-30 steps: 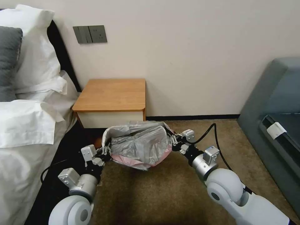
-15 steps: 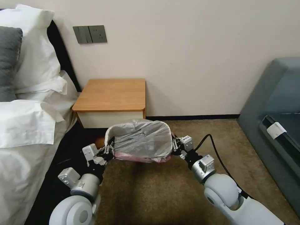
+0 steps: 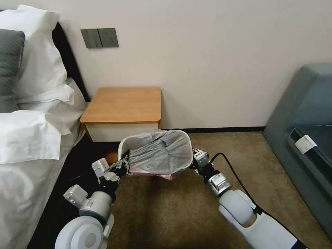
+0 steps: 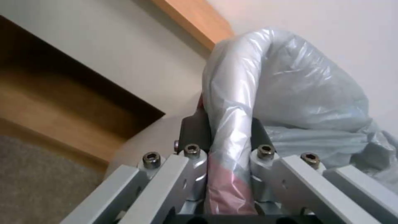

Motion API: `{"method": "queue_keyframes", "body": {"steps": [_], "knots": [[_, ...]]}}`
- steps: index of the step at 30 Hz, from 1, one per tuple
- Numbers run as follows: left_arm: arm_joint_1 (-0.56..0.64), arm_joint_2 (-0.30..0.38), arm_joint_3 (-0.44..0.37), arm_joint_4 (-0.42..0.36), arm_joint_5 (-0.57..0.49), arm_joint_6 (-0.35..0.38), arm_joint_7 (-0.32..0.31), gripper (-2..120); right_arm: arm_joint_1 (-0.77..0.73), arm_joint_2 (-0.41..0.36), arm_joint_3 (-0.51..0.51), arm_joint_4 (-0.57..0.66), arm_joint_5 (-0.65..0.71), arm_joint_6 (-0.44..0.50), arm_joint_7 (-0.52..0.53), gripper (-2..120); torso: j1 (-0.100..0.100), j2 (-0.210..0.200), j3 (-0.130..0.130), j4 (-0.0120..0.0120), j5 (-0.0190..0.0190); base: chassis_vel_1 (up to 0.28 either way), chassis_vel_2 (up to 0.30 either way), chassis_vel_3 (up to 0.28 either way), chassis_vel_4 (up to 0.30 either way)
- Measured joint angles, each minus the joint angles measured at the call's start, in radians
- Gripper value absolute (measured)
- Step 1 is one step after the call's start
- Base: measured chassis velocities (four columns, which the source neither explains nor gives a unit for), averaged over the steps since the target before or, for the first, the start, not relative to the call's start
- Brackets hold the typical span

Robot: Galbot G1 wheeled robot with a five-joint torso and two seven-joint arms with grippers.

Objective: Pick up the garbage bag from the table and place it over the trash can.

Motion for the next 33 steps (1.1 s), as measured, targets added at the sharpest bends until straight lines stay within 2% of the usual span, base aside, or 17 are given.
{"method": "queue_keyframes", "body": {"steps": [9,33], "knots": [[0.004,-0.018,0.009,-0.004,-0.012,0.013,-0.004,8,0.023,0.023,-0.003,-0.054,-0.089,0.024,0.02,0,0.0,0.0,0.0,0.0,0.0,0.0,0.0,0.0,0.0],[0.003,-0.026,0.005,-0.021,-0.034,0.027,-0.009,8,0.047,0.035,0.0,-0.121,-0.164,0.037,0.037,0,0.0,0.0,0.0,0.0,0.0,0.0,0.0,0.0,0.0]]}}
